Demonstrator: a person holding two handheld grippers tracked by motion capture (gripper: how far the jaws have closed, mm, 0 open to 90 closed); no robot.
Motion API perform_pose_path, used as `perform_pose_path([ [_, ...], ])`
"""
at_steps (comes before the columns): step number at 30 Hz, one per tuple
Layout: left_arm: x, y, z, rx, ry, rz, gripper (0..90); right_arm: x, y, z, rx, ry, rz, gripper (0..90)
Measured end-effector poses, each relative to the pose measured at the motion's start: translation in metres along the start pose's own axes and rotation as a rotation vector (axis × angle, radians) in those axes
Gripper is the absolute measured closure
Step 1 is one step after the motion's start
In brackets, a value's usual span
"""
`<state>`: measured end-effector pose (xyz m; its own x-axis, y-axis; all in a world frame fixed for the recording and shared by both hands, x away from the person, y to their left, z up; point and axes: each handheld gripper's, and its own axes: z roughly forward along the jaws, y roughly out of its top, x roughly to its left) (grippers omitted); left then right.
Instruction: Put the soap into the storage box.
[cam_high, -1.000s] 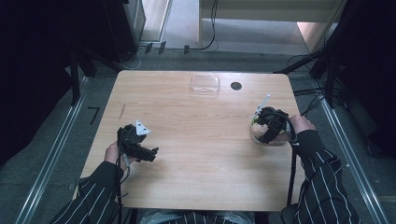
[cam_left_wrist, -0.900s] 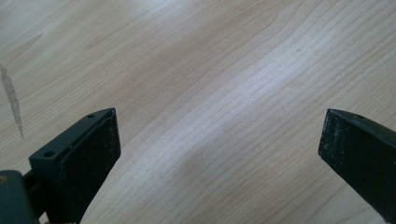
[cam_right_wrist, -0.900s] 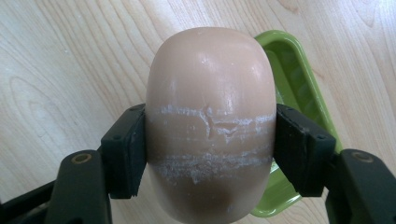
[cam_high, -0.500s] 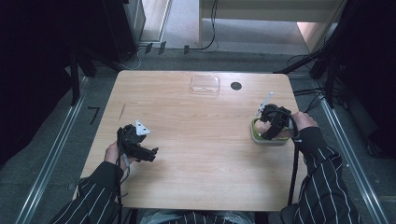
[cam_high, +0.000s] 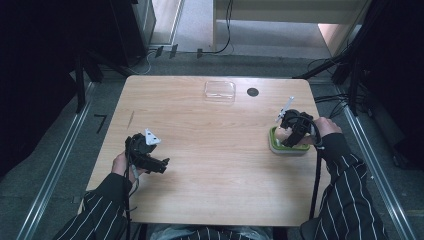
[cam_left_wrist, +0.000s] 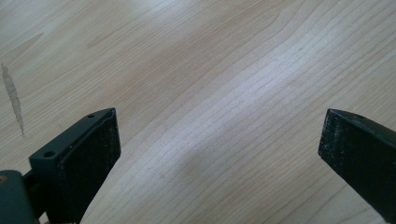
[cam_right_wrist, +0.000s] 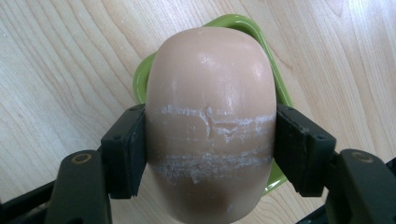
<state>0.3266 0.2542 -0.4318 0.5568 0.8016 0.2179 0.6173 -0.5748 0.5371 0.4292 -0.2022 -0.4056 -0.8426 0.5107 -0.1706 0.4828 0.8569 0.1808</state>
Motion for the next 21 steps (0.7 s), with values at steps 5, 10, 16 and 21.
perform_pose_path([
  [5, 0.0, 0.0, 0.0, 0.0, 0.0, 0.0, 0.0, -0.004, 0.0, 0.0, -0.002, -0.013, -0.006, 33.5],
  [10, 0.0, 0.0, 0.0, -0.001, 0.001, -0.003, 0.0, -0.006, 0.002, 0.004, 0.006, -0.008, -0.011, 33.6],
  [16, 0.0, 0.0, 0.001, 0.0, 0.0, -0.006, 0.0, -0.009, 0.002, 0.009, 0.011, -0.01, -0.019, 33.6],
  [21, 0.0, 0.0, 0.001, 0.001, -0.001, -0.005, 0.0, -0.01, 0.003, 0.012, 0.013, -0.015, -0.028, 33.6],
])
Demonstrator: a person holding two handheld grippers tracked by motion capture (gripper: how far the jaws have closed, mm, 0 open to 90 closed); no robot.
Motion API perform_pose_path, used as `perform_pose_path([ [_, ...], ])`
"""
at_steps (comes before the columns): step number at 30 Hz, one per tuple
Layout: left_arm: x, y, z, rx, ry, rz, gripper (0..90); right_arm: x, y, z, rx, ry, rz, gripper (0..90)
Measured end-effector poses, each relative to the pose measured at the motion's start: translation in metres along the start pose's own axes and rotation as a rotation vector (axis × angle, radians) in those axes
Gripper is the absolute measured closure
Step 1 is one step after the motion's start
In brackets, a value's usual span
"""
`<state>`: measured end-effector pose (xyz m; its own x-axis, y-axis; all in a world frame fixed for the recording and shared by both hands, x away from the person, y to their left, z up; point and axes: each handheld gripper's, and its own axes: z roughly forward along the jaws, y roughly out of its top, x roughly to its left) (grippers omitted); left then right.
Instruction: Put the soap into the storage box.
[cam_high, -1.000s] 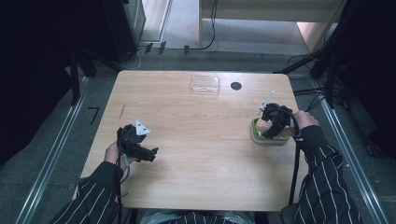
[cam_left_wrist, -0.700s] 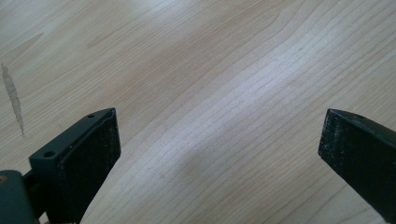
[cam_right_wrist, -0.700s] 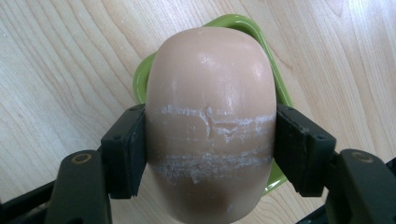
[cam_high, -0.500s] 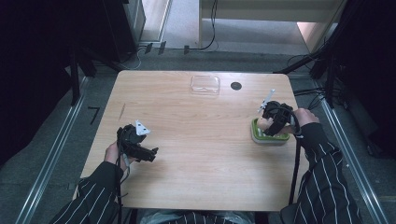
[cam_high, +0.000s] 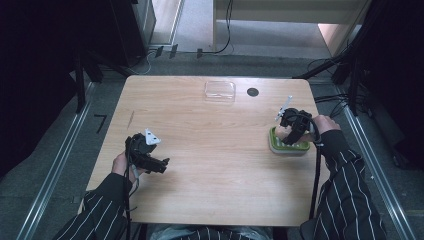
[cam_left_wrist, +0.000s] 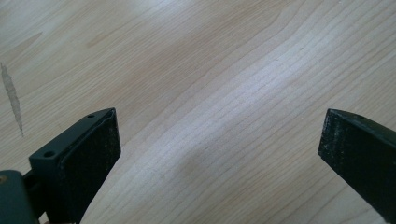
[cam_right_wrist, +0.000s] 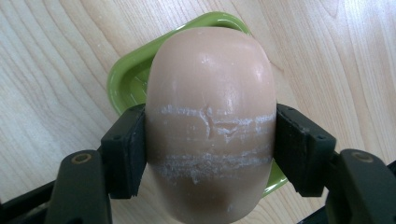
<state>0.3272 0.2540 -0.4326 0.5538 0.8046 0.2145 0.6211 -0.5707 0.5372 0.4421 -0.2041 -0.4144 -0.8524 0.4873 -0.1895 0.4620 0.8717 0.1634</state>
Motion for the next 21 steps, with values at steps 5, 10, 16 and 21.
perform_pose_path([
  [5, 0.0, 0.0, 0.0, -0.001, -0.001, -0.001, 0.0, -0.002, 0.0, 0.004, 0.001, 0.007, -0.009, 33.5],
  [10, 0.0, 0.0, 0.0, -0.001, 0.0, -0.002, 0.0, -0.006, 0.0, 0.01, 0.01, 0.008, -0.015, 33.5],
  [16, 0.001, 0.0, 0.001, 0.001, -0.001, -0.003, 0.0, -0.008, -0.002, 0.015, 0.011, 0.017, -0.016, 33.5],
  [21, 0.0, 0.0, 0.001, -0.001, -0.001, -0.003, 0.0, -0.009, -0.004, 0.019, 0.018, 0.017, -0.016, 33.5],
])
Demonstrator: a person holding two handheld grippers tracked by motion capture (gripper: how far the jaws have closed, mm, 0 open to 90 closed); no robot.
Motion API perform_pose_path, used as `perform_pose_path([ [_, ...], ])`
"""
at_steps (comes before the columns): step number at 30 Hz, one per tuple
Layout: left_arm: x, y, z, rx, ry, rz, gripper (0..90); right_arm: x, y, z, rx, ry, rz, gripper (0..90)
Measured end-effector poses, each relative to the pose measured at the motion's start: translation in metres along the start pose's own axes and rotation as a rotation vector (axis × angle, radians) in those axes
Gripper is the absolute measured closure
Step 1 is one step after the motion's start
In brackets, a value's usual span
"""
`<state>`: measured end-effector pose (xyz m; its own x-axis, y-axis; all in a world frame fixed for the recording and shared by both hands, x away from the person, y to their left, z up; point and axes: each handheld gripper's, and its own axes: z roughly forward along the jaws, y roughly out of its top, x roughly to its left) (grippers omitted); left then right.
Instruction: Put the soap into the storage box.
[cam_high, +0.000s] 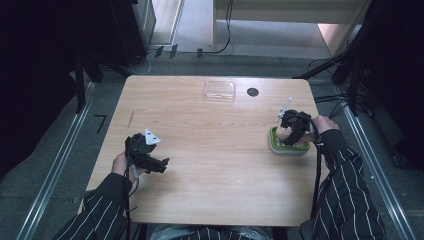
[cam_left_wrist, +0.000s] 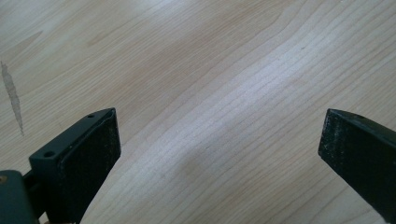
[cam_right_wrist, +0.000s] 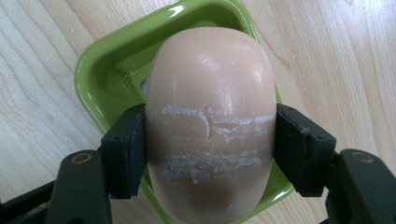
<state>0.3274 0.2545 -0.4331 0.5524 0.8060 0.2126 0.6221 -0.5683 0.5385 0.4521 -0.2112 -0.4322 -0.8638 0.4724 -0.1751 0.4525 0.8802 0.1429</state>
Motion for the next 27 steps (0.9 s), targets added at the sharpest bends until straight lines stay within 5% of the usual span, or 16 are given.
perform_pose_path([
  [27, 0.0, 0.0, 0.0, 0.0, 0.003, 0.002, 0.0, 0.0, -0.001, 0.016, 0.012, 0.012, -0.016, 33.4],
])
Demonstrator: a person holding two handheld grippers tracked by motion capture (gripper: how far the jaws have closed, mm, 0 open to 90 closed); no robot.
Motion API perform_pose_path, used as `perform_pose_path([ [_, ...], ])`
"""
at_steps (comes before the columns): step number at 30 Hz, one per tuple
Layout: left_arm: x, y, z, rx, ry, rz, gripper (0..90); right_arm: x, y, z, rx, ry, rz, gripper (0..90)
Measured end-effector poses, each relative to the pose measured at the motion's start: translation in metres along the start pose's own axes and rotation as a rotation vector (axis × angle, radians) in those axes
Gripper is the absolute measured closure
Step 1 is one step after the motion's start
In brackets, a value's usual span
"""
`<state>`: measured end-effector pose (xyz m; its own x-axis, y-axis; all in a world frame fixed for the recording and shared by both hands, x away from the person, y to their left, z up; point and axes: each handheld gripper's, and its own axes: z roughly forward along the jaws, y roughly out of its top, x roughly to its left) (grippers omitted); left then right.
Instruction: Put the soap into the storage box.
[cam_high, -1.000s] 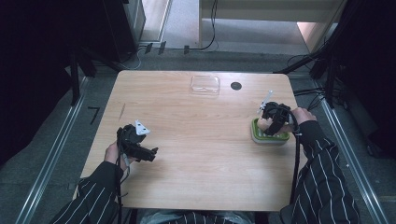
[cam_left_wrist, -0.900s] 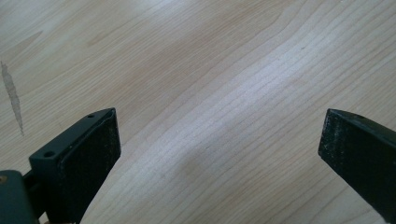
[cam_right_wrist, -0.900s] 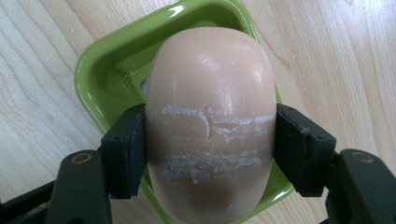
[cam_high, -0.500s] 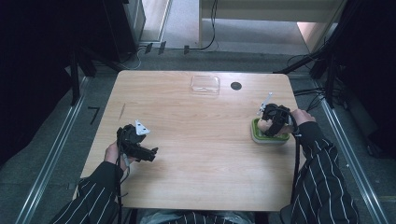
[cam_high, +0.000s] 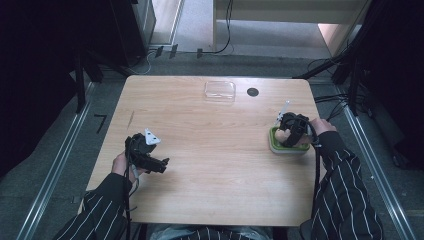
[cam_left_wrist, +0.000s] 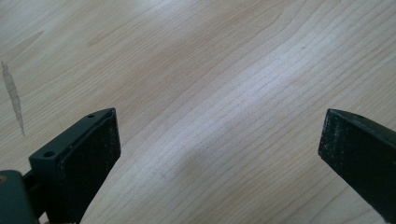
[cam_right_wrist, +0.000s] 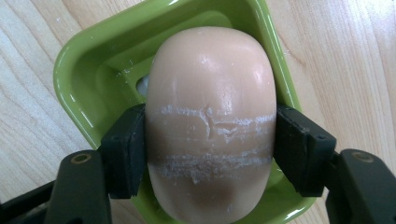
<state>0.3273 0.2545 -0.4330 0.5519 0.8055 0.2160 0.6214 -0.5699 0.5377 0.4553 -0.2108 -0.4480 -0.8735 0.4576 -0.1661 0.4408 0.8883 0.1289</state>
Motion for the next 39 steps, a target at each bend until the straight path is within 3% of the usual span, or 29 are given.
perform_pose_path([
  [14, -0.0006, 0.0003, -0.0004, 0.001, 0.002, 0.0, 0.0, -0.0004, -0.0002, 0.0008, 0.005, -0.003, -0.007, 33.2],
  [39, 0.0004, -0.0011, -0.0011, 0.007, 0.008, 0.001, 0.0, -0.0018, 0.0012, 0.0024, 0.024, -0.006, 0.028, 31.5],
])
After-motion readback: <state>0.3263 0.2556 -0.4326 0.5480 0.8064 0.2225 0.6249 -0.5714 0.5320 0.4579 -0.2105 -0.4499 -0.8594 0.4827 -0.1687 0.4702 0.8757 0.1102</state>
